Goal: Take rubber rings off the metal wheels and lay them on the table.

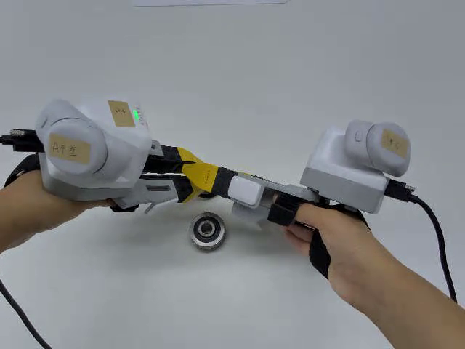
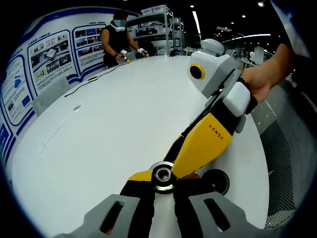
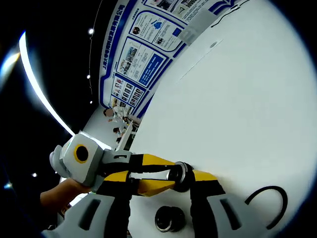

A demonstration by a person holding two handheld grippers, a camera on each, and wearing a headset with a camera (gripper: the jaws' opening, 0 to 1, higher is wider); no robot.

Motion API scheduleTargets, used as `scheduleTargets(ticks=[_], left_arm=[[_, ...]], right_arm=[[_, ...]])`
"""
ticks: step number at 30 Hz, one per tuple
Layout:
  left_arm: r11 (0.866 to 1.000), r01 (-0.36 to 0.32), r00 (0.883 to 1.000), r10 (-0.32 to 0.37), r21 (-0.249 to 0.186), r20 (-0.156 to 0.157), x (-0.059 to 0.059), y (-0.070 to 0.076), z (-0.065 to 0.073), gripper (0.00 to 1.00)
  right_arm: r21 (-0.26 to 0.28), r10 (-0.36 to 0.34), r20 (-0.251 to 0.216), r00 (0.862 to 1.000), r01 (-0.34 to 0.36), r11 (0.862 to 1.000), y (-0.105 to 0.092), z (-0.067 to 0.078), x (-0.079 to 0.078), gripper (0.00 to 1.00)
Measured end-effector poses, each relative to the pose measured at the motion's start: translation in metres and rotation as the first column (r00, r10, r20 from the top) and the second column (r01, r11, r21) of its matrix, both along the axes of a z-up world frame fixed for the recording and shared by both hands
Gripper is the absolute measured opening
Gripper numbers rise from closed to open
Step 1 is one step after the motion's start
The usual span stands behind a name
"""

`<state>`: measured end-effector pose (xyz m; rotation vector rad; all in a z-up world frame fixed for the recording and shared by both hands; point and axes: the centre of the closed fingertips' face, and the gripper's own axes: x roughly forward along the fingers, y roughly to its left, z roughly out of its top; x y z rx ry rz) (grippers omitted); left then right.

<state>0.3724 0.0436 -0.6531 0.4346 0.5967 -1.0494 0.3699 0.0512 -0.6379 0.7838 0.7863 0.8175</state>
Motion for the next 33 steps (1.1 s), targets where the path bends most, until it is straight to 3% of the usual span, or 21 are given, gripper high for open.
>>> scheduleTargets(ticks=[7, 8, 9, 10, 11, 16, 27, 33], left_arm=[[1.0, 0.008, 1.0, -0.008, 0.007, 0.003, 0.0, 0.0, 0.0, 0.13], [1.0, 0.009, 1.0, -0.009, 0.008, 0.003, 0.0, 0.0, 0.0, 0.13], [1.0, 0.013, 1.0, -0.013, 0.011, 0.006, 0.0, 0.0, 0.0, 0.13], [1.0, 0.014, 1.0, -0.014, 0.01, 0.007, 0.0, -0.001, 0.0, 0.13], [1.0, 0.011, 1.0, -0.011, 0.008, 0.004, 0.0, -0.001, 0.0, 0.13], [1.0, 0.017, 1.0, -0.017, 0.012, 0.004, 0.0, -0.001, 0.0, 0.13], [1.0, 0.015, 1.0, -0.015, 0.011, 0.003, 0.0, -0.001, 0.0, 0.13], [1.0, 0.015, 1.0, -0.015, 0.011, 0.003, 0.0, -0.001, 0.0, 0.13]], right_arm=[[-0.046, 0.059, -0.011, 0.998, -0.06, 0.997, 0.0, -0.003, -0.007, 0.47], [-0.062, 0.061, -0.019, 0.998, -0.062, 0.996, 0.0, -0.004, -0.008, 0.46], [-0.098, 0.102, -0.054, 0.993, -0.107, 0.989, 0.0, -0.009, -0.016, 0.46], [-0.048, 0.044, -0.078, 0.996, -0.048, 0.998, 0.002, -0.003, -0.01, 0.47], [-0.074, 0.068, -0.051, 0.996, -0.072, 0.995, 0.0, -0.006, -0.011, 0.47], [-0.048, 0.067, -0.034, 0.997, -0.068, 0.996, 0.001, -0.003, -0.01, 0.46], [-0.002, 0.02, -0.082, 0.996, -0.02, 1.0, -0.007, -0.004, -0.006, 0.4], [-0.002, -0.006, -0.106, 0.994, 0.006, 1.0, -0.013, -0.009, -0.003, 0.23]])
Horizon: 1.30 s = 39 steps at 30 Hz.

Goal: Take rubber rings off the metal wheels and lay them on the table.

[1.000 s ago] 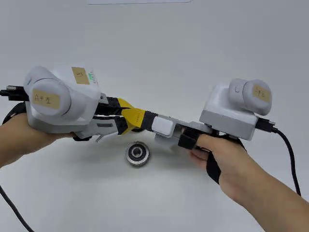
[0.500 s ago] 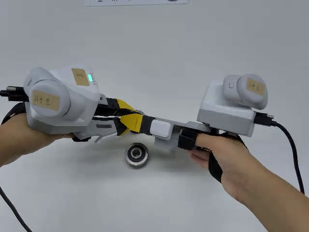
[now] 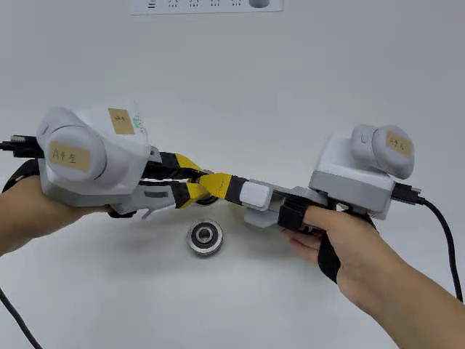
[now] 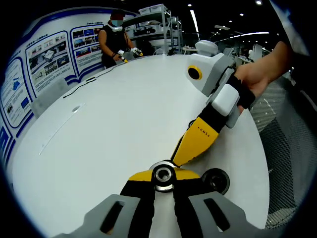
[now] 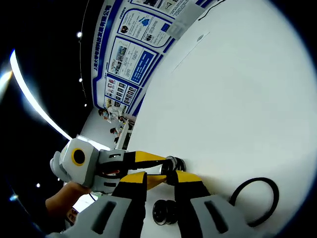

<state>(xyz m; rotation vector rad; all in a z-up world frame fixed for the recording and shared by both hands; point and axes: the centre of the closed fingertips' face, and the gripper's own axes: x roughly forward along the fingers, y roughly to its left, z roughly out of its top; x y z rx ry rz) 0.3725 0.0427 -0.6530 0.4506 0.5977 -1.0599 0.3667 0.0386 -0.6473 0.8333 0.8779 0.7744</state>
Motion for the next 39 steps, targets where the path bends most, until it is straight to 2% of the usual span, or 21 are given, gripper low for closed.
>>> scheduleTargets(ticks=[7, 10, 12, 17, 20, 24, 31, 39], left_arm=[[1.0, -0.001, 1.0, 0.001, 0.0, -0.001, 0.0, 0.0, 0.0, 0.13], [1.0, -0.001, 1.0, 0.001, 0.0, 0.0, 0.0, 0.0, 0.0, 0.13], [1.0, -0.001, 1.0, 0.001, 0.0, 0.0, 0.0, 0.0, 0.0, 0.13], [1.0, -0.001, 1.0, 0.001, -0.001, 0.001, 0.0, 0.0, 0.0, 0.13], [1.0, -0.001, 1.0, 0.001, 0.0, 0.0, 0.0, 0.001, -0.001, 0.13], [1.0, -0.002, 1.0, 0.002, -0.001, 0.001, 0.0, 0.001, 0.0, 0.13], [1.0, -0.001, 1.0, 0.001, -0.002, 0.004, -0.001, 0.001, 0.0, 0.13], [1.0, -0.003, 1.0, 0.003, -0.01, 0.005, -0.001, 0.001, 0.0, 0.13]], right_arm=[[-0.041, -0.024, -0.033, 0.999, 0.022, 0.999, -0.005, -0.01, 0.002, 0.07], [-0.06, -0.033, -0.042, 0.999, 0.03, 0.998, -0.007, -0.014, 0.002, 0.03], [-0.058, -0.038, -0.055, 0.998, 0.035, 0.998, -0.007, -0.014, 0.002, 0.03], [-0.073, -0.046, -0.057, 0.997, 0.042, 0.996, -0.006, -0.013, 0.001, 0.02], [-0.093, -0.04, -0.027, 0.999, 0.037, 0.995, -0.005, -0.01, 0.0, 0.02], [-0.098, -0.034, -0.018, 0.999, 0.032, 0.995, -0.003, -0.008, 0.001, 0.01], [-0.09, -0.021, -0.022, 1.0, 0.019, 0.996, 0.004, -0.005, 0.002, 0.01], [-0.074, -0.009, -0.021, 1.0, 0.008, 0.997, 0.002, -0.003, 0.0, 0.01]])
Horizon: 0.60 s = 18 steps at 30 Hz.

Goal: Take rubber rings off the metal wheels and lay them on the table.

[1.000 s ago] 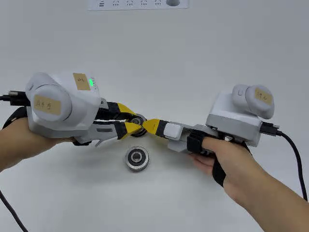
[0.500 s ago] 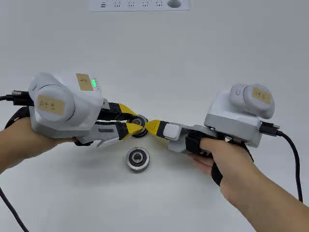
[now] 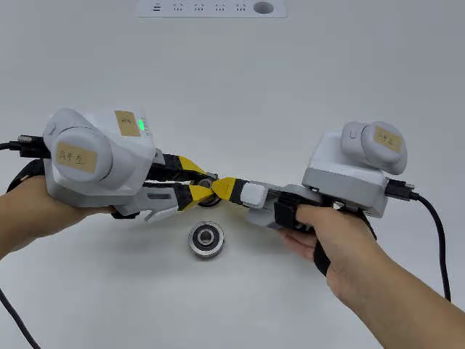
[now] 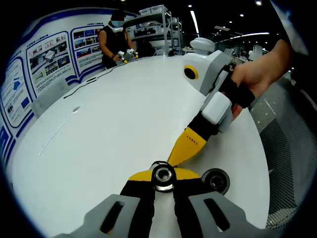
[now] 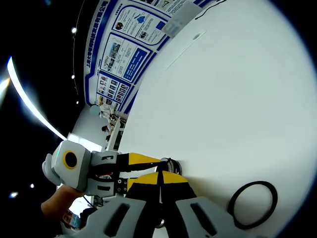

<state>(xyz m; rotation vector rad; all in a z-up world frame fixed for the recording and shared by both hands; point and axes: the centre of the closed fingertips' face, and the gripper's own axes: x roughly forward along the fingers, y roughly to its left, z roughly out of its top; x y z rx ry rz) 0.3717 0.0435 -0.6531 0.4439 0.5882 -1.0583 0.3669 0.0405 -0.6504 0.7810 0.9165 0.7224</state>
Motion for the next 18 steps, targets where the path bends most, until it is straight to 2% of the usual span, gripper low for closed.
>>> scheduleTargets(ticks=[14, 18], left_arm=[[1.0, 0.002, 1.0, -0.002, 0.001, 0.006, -0.0004, -0.0004, 0.0003, 0.13], [1.0, 0.004, 1.0, -0.004, 0.001, 0.006, -0.0009, -0.001, 0.0004, 0.13]], right_arm=[[0.026, 0.006, -0.013, 1.0, -0.006, 1.0, -0.0016, 0.0025, -0.0022, 0.01], [0.026, 0.012, -0.004, 1.0, -0.012, 1.0, -0.0022, 0.0038, -0.0036, 0.01]])
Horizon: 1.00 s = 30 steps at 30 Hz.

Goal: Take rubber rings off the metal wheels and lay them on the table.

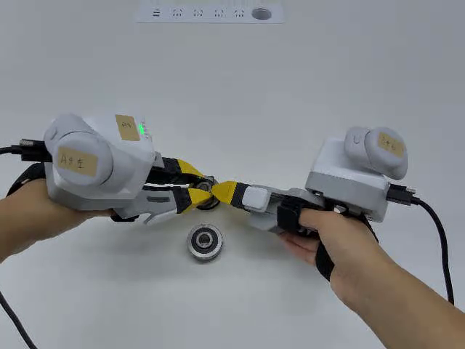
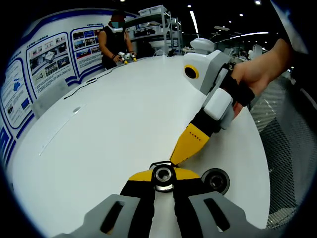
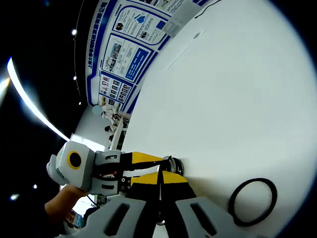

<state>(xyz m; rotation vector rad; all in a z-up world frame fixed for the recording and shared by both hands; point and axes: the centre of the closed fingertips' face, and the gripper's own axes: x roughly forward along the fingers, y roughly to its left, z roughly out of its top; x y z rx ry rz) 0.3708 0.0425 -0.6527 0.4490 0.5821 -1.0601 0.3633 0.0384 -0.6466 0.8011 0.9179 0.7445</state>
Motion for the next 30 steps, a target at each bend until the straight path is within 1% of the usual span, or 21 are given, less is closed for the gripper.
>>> scheduleTargets(ticks=[18, 21, 22, 24, 26, 27, 30], left_arm=[[1.0, 0.009, 1.0, -0.009, 0.004, 0.011, -0.0004, -0.0002, -0.0006, 0.13], [1.0, 0.007, 1.0, -0.007, 0.005, 0.013, -0.0002, 0.0, -0.0008, 0.13], [1.0, 0.006, 1.0, -0.006, 0.006, 0.014, -0.0002, 0.0, -0.0009, 0.13], [1.0, 0.008, 1.0, -0.008, 0.016, 0.022, -0.0006, -0.0004, -0.0008, 0.13], [1.0, 0.002, 1.0, -0.002, 0.019, 0.023, -0.0006, -0.0003, -0.0007, 0.14], [1.0, -0.015, 1.0, 0.014, 0.013, 0.015, -0.0007, -0.0001, -0.0006, 0.14], [1.0, -0.02, 1.0, 0.02, 0.012, 0.017, -0.0008, 0.0, -0.0002, 0.14]], right_arm=[[0.034, 0.031, 0.014, 0.999, -0.031, 0.999, 0.0018, 0.0052, -0.0032, 0.01], [0.04, 0.026, 0.006, 1.0, -0.026, 0.999, 0.0013, 0.0048, -0.0027, 0.01], [0.042, 0.02, -0.003, 1.0, -0.02, 0.999, 0.0009, 0.0042, -0.0024, 0.01], [0.037, 0.018, -0.001, 1.0, -0.018, 0.999, 0.0008, 0.004, -0.0021, 0.01], [0.031, 0.011, -0.004, 1.0, -0.011, 0.999, 0.0006, 0.0032, -0.0018, 0.01], [0.029, 0.006, -0.008, 1.0, -0.006, 1.0, 0.0006, 0.003, -0.0013, 0.01], [0.019, 0.002, -0.007, 1.0, -0.002, 1.0, 0.0006, 0.0028, -0.001, 0.01]])
